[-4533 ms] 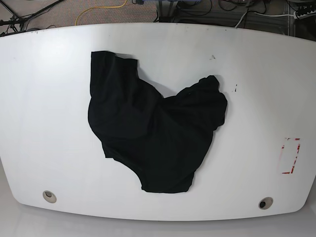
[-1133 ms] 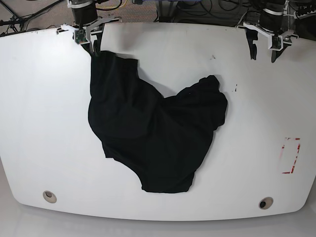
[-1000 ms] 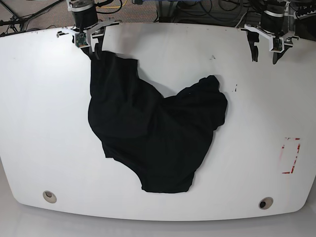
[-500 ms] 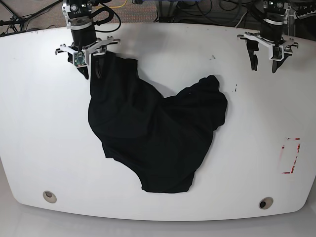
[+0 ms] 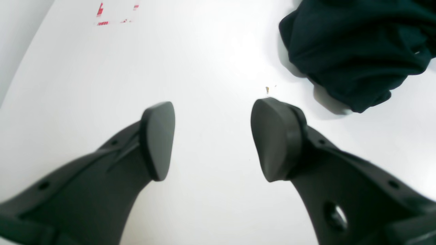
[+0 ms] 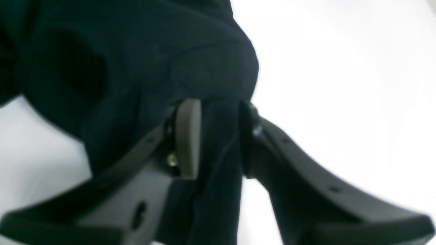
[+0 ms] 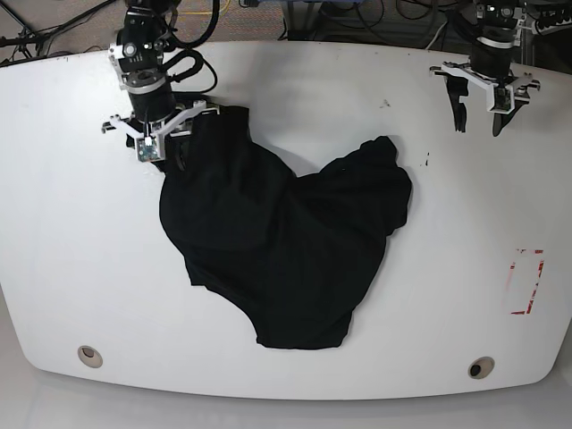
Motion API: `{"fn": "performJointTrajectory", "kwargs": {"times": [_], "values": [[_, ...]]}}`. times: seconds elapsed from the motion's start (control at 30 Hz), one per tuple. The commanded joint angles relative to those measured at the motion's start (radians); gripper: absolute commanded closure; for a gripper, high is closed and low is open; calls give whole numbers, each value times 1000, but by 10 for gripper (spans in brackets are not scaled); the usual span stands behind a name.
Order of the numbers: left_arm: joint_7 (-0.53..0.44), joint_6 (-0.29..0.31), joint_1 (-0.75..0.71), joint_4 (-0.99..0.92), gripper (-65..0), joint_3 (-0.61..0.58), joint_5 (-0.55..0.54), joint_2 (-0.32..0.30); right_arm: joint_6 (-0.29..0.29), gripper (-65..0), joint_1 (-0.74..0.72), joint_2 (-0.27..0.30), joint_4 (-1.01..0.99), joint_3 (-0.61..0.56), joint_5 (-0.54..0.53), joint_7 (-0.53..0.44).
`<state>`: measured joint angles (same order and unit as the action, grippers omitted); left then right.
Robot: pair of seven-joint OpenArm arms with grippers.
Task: Fold the T-shirt properly
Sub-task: 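Lower the right gripper onto the black shirt's corner nearest it, then grasp the shirt corner with the right gripper and pull it outward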
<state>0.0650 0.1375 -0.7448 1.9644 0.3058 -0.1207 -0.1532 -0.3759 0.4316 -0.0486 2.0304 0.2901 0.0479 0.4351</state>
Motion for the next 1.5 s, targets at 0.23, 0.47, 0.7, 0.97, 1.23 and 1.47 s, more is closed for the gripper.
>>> {"fn": "performJointTrajectory", "kwargs": {"times": [0.23, 0.47, 0.7, 0.97, 1.23, 1.47], "values": [[-39, -7, 14, 18, -359, -7, 0, -2, -90, -342, -90, -11, 10, -8, -68, 11], [-38, -7, 28, 17, -359, -8, 3, 0, -105, -360, -94, -13, 4, -12, -107, 6], [-31, -7, 22, 19, -359, -4, 4, 3, -93, -366, -107, -2, -27, -30, -83, 11], [-35, -6, 20, 22, -361, -7, 1, 6, -98, -397, -117, 14, -14, -10, -120, 23], [-34, -5, 19, 26, -364, -9, 3, 5, -107, -457, -127, 18, -10, 47, -145, 32], [-28, -5, 26, 17, -367, -2, 5, 4, -120, -466, -122, 5, -33, 101, -147, 18]]}}
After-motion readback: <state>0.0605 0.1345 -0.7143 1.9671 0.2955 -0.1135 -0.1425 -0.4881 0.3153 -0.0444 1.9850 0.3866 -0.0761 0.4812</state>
